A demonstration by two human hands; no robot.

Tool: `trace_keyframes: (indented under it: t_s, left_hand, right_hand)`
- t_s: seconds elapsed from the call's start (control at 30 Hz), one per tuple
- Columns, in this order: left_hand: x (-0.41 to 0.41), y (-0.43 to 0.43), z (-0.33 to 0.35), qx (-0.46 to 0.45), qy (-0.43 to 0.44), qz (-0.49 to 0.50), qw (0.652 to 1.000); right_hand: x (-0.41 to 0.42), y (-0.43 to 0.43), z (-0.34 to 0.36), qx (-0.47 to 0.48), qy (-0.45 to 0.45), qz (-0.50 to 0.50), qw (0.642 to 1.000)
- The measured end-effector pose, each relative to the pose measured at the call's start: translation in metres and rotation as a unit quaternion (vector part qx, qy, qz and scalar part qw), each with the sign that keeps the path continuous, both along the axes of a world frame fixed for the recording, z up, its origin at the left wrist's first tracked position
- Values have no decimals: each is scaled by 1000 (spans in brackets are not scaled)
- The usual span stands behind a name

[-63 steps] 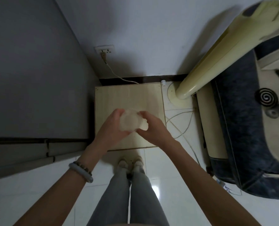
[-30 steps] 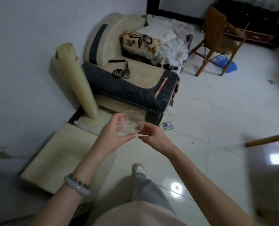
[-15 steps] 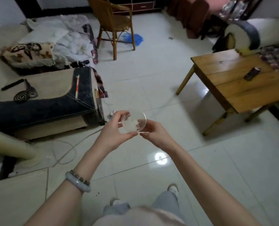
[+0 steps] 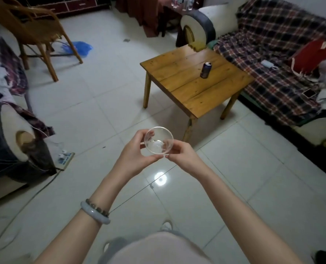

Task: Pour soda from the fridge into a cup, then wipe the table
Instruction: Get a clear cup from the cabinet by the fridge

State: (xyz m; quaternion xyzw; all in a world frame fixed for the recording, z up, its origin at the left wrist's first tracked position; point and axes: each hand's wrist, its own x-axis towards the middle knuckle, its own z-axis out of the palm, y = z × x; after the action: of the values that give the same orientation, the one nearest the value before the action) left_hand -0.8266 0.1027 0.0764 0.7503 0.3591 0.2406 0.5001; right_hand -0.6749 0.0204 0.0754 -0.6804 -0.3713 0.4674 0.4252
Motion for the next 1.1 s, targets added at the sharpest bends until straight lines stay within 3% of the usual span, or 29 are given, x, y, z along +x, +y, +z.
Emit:
trace_keyframes:
  t_s: [0.43, 1.1]
  left_hand:
    - [196, 22, -9, 7, 14, -140, 990]
    - [467, 186, -5, 22, 9, -199, 980]
  right_hand:
    - [168, -13, -14, -6, 19, -140, 990]
    - [424, 139, -11, -14, 29, -189, 981]
